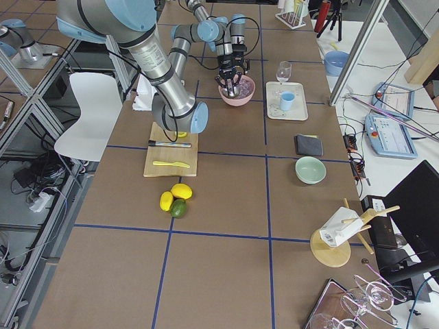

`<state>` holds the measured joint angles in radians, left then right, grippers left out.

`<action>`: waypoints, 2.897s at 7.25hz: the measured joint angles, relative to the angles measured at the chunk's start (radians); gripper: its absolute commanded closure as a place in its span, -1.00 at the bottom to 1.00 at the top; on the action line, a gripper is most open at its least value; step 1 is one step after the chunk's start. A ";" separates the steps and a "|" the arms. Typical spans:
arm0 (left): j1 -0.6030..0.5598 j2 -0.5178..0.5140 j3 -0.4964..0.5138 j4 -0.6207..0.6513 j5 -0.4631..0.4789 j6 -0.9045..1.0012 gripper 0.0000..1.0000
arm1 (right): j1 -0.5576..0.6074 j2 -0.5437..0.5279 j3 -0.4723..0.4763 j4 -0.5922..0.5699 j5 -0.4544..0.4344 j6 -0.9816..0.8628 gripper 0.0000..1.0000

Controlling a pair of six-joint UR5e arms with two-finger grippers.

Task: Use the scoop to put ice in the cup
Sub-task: 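Lower the scoop into the ice cubes with the right gripper, then drag the scoop through the ice and lift it filled with cubes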

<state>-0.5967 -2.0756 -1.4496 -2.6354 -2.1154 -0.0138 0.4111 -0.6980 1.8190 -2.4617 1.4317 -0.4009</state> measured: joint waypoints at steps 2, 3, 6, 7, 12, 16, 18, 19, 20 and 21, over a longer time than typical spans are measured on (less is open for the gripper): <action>0.000 0.001 0.000 0.000 0.000 0.001 -1.00 | 0.000 -0.014 -0.002 0.047 0.001 0.000 1.00; 0.000 0.002 0.000 0.000 0.000 0.001 -1.00 | 0.000 -0.025 -0.004 0.073 0.001 0.001 1.00; -0.001 0.004 0.000 0.000 0.000 0.003 -1.00 | 0.004 -0.051 -0.006 0.148 0.001 0.001 1.00; -0.001 0.005 0.000 0.000 0.000 0.003 -1.00 | 0.007 -0.062 -0.005 0.180 0.006 0.001 1.00; -0.001 0.005 -0.001 0.001 0.000 0.005 -1.00 | 0.027 -0.152 0.001 0.376 0.066 0.001 1.00; -0.002 0.002 -0.004 0.000 0.001 0.002 -1.00 | 0.055 -0.206 0.003 0.499 0.137 0.002 1.00; -0.003 0.001 -0.006 0.000 0.002 0.001 -1.00 | 0.078 -0.247 0.003 0.586 0.189 0.003 1.00; -0.003 0.000 -0.006 0.000 0.002 0.001 -1.00 | 0.090 -0.255 0.004 0.606 0.213 0.003 1.00; -0.003 0.000 -0.006 0.000 0.002 0.001 -1.00 | 0.097 -0.262 0.004 0.628 0.228 0.003 1.00; -0.004 0.000 -0.006 0.001 0.002 0.001 -1.00 | 0.102 -0.274 0.004 0.658 0.242 0.008 1.00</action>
<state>-0.6003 -2.0754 -1.4557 -2.6344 -2.1135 -0.0124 0.5133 -0.9720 1.8231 -1.8039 1.6737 -0.3932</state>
